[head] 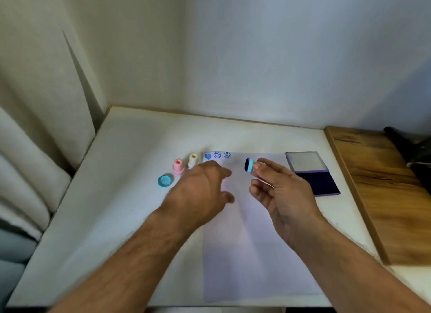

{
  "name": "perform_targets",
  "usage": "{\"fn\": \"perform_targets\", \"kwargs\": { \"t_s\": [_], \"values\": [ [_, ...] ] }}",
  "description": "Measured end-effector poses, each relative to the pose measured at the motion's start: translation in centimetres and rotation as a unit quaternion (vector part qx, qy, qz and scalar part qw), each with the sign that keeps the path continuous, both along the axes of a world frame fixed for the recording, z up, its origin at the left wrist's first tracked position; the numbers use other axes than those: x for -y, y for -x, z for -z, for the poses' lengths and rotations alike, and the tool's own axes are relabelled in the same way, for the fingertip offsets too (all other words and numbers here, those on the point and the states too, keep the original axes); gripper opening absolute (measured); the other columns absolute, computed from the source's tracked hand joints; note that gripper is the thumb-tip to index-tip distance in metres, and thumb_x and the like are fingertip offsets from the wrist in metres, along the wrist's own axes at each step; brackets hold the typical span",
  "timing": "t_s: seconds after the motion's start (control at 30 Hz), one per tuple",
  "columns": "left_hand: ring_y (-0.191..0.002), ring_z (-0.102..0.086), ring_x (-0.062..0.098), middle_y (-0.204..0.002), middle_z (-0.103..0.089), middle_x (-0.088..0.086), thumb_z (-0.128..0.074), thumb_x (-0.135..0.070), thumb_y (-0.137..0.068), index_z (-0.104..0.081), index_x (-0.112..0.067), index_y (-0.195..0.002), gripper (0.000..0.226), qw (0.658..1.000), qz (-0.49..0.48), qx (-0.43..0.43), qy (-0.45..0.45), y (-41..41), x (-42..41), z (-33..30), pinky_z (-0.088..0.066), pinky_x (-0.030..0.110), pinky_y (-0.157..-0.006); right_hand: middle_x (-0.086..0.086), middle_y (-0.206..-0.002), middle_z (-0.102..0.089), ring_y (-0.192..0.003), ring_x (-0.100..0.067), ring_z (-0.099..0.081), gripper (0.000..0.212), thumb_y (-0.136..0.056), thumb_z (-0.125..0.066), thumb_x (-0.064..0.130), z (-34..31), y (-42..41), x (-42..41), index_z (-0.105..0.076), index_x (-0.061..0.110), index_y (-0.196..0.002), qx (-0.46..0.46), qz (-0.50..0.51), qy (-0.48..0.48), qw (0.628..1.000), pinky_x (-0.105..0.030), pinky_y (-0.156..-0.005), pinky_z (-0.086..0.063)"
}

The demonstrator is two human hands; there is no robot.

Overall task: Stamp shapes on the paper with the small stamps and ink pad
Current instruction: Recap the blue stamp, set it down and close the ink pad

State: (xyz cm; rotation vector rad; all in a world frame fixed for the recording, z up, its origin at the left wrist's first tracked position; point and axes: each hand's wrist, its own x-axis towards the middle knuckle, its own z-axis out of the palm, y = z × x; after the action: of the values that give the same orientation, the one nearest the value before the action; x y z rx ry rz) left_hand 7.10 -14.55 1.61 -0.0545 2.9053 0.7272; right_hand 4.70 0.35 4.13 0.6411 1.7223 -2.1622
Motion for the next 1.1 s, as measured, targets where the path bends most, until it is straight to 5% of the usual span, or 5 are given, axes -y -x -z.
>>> {"fn": "perform_targets", "kwargs": {
  "t_s": [0.2, 0.33, 0.7, 0.87, 1.1],
  "values": [
    [-0.076, -0.069, 0.004, -0.079, -0.074, -0.014, -0.077, -0.044, -0.075, -0.076, -0.029, -0.083, 0.017, 0.979, -0.161, -0.091, -0.086, -0.7, 3.9, -1.9, -0.054, 0.023, -0.073, -0.012, -0.082, -0.072, -0.060, -0.018, -0.060, 0.018, -0.080, -0.074, 0.007, 1.4, -0.7, 0.9, -0.074, 0.006, -0.098, 0.024, -0.053, 0.021, 0.998, -0.025, -0.057, -0.057],
    [-0.065, -0.064, -0.004, -0.070, -0.070, -0.017, -0.081, -0.046, -0.071, -0.073, -0.030, -0.073, 0.019, 0.964, -0.228, -0.094, -0.100, -1.4, 6.5, -1.9, -0.041, 0.013, -0.055, -0.015, -0.084, -0.074, -0.058, -0.018, -0.061, 0.019, -0.081, -0.072, 0.002, 2.3, -0.4, 1.5, -0.072, 0.005, -0.099, 0.023, -0.099, 0.033, 0.994, -0.025, -0.055, -0.057],
    [-0.091, -0.056, 0.009, -0.104, -0.059, -0.010, -0.085, -0.050, -0.062, -0.056, -0.035, -0.128, 0.074, 0.971, -0.230, 0.047, 0.035, -2.3, 9.5, 1.8, -0.042, 0.026, -0.074, -0.008, -0.075, -0.071, -0.055, -0.018, -0.060, 0.023, -0.080, -0.069, -0.006, 4.1, -0.1, 3.9, -0.072, 0.007, -0.099, -0.012, -0.200, 0.022, 0.979, -0.026, -0.050, -0.053],
    [-0.092, -0.057, 0.011, -0.109, -0.057, -0.007, -0.078, -0.048, -0.074, -0.056, -0.042, -0.129, 0.059, 0.978, -0.191, 0.059, 0.060, -2.0, 8.7, 2.1, -0.043, 0.023, -0.076, -0.011, -0.077, -0.073, -0.061, -0.022, -0.065, 0.022, -0.081, -0.068, -0.006, 4.6, -0.7, 4.6, -0.075, 0.010, -0.095, -0.033, -0.257, 0.016, 0.966, -0.028, -0.051, -0.053],
    [-0.084, -0.061, 0.009, -0.089, -0.061, -0.012, -0.076, -0.041, -0.078, -0.071, -0.034, -0.104, 0.028, 0.977, -0.210, 0.031, 0.032, -2.4, 9.0, 2.3, -0.043, 0.022, -0.071, -0.008, -0.076, -0.069, -0.057, -0.019, -0.060, 0.022, -0.080, -0.070, -0.005, 5.1, -0.7, 4.7, -0.077, 0.012, -0.094, -0.051, -0.258, 0.001, 0.965, -0.029, -0.051, -0.051]
  ]
}}
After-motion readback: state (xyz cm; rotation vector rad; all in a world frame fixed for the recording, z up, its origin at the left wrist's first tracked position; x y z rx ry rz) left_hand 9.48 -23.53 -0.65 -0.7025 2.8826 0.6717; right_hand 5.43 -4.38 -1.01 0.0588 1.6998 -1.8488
